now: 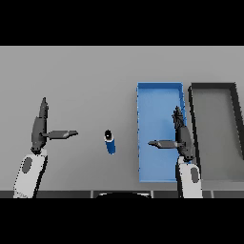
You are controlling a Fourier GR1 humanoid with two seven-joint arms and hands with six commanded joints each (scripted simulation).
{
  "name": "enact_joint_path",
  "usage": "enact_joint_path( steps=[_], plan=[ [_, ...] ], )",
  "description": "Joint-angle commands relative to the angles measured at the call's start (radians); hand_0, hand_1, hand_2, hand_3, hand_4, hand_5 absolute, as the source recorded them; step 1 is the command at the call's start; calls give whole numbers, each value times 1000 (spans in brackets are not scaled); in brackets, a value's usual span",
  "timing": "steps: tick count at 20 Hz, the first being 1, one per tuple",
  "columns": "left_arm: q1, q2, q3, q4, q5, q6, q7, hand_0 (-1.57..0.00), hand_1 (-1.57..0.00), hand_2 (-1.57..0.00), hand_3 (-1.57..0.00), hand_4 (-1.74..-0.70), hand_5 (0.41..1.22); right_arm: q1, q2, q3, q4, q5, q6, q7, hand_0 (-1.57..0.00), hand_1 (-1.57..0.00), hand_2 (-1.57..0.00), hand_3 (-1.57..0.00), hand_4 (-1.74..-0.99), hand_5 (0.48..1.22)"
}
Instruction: Pick up the blue pipe and place it into the blue bin.
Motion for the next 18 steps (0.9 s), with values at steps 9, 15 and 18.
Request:
enact_joint_path(
  steps=[9, 15, 18],
  plan=[
    [49, 170, -62, -62, 23, -266, -89, 1, 1, 1, 1, -1074, 589, 130, -93, 88, -121, 102, 64, -104, 1, 1, 1, 1, -1225, 618],
    [62, 208, -89, -84, 36, -353, -102, 1, 1, 1, 1, -1085, 604, 154, -111, 123, -170, 175, 44, -50, 1, 1, 1, 1, -1186, 601],
    [93, 248, -108, -125, 55, -428, -130, 1, 1, 1, 1, -1096, 583, 155, -115, 133, -175, 191, 44, -65, 1, 1, 1, 1, -1187, 600]
  ],
)
